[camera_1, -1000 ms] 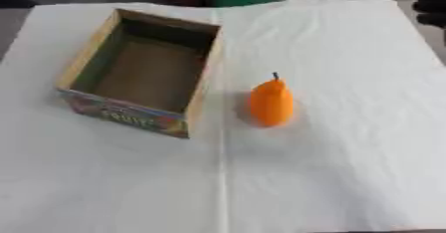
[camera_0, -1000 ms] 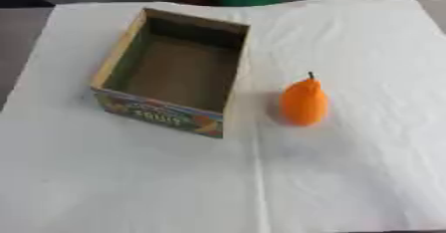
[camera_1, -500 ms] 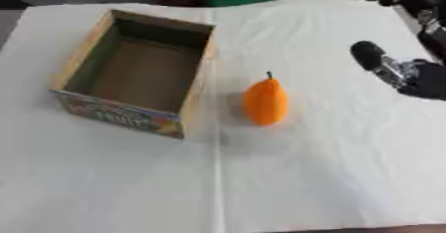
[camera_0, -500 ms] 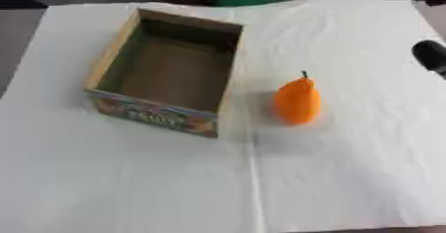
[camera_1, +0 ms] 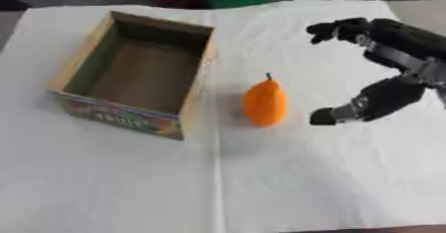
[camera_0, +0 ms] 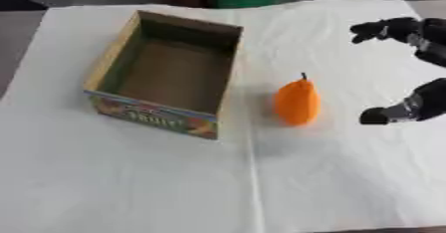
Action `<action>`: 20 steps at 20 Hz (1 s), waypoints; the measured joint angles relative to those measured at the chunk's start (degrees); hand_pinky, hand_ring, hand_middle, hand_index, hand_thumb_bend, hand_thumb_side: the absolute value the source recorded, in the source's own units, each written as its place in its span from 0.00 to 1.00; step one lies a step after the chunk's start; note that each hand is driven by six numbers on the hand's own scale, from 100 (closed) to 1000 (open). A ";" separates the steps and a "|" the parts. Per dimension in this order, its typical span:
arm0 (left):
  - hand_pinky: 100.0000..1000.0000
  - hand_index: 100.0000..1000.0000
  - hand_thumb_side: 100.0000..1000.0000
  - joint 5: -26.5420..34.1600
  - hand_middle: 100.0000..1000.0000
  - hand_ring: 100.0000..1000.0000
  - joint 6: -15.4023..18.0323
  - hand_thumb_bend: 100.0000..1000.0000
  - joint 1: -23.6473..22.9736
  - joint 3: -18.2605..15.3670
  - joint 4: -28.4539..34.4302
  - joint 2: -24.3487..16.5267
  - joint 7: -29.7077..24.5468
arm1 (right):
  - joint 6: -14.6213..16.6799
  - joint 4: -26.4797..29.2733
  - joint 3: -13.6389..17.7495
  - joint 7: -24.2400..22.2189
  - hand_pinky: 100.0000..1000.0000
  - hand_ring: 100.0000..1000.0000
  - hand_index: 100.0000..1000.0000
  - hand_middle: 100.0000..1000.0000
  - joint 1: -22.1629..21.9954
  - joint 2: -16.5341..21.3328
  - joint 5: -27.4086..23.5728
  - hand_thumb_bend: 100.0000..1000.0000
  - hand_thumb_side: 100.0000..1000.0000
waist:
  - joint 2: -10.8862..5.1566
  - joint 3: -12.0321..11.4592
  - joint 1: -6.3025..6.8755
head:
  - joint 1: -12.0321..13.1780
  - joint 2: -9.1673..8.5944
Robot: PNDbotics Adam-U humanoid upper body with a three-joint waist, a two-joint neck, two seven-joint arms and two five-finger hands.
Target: Pick up objects on the table and place them in the box.
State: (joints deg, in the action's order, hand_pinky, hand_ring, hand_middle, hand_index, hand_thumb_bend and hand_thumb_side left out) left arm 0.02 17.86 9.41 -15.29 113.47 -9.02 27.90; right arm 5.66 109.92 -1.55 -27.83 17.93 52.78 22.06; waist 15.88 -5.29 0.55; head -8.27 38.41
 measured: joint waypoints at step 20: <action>0.39 0.63 0.78 0.94 0.60 0.53 -0.36 0.02 -0.15 1.25 0.00 -0.01 -1.85 | 0.69 -20.91 -11.05 -11.35 0.88 0.91 1.00 0.84 15.95 -2.27 2.79 0.76 0.55 | -0.44 -2.65 -0.69 | -3.79 1.43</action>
State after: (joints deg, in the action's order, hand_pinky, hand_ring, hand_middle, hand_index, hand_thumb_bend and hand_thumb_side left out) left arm 0.96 17.51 9.26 -14.04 113.47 -9.02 26.05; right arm 6.35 89.01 -12.60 -39.18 33.88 50.51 24.85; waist 15.44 -7.94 -0.14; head -12.05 39.84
